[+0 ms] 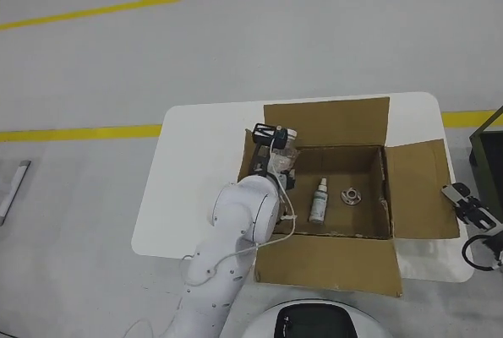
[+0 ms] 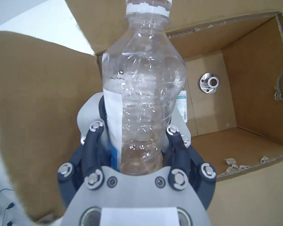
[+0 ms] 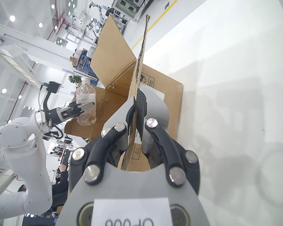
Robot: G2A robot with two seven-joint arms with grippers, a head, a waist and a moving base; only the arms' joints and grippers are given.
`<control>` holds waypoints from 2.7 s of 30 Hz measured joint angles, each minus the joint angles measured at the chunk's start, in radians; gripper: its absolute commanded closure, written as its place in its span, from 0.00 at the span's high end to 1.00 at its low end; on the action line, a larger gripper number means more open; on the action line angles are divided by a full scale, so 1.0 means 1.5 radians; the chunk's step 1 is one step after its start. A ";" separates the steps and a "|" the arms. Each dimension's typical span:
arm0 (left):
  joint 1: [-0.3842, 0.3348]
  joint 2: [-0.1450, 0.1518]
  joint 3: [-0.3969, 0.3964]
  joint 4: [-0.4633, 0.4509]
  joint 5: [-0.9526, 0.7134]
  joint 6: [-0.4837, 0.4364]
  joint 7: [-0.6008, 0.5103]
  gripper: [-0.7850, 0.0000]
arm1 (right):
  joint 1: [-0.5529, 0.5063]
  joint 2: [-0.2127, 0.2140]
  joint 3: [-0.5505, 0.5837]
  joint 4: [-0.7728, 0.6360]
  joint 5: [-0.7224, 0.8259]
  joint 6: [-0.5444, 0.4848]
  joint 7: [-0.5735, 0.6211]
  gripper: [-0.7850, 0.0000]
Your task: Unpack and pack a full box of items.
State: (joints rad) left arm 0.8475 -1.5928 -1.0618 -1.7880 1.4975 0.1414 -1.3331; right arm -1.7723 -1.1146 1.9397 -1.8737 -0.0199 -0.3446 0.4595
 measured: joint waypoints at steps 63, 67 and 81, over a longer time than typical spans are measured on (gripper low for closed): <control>0.045 0.010 -0.198 0.351 0.148 0.048 0.076 1.00 | 0.037 0.004 0.000 0.010 -0.016 0.009 0.025 0.43; 0.041 0.008 -0.197 0.348 0.140 0.051 0.071 1.00 | 0.045 0.006 0.010 0.003 -0.037 0.021 0.030 0.98; 0.082 0.007 -0.178 0.182 0.175 0.051 0.053 1.00 | 0.052 0.010 0.085 -0.160 -0.013 0.009 0.016 0.00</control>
State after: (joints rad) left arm 0.9707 -1.5817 -1.3294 -1.5152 1.7599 0.2173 -1.2543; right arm -1.6937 -1.0998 2.0679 -2.1142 -0.0398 -0.3317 0.4828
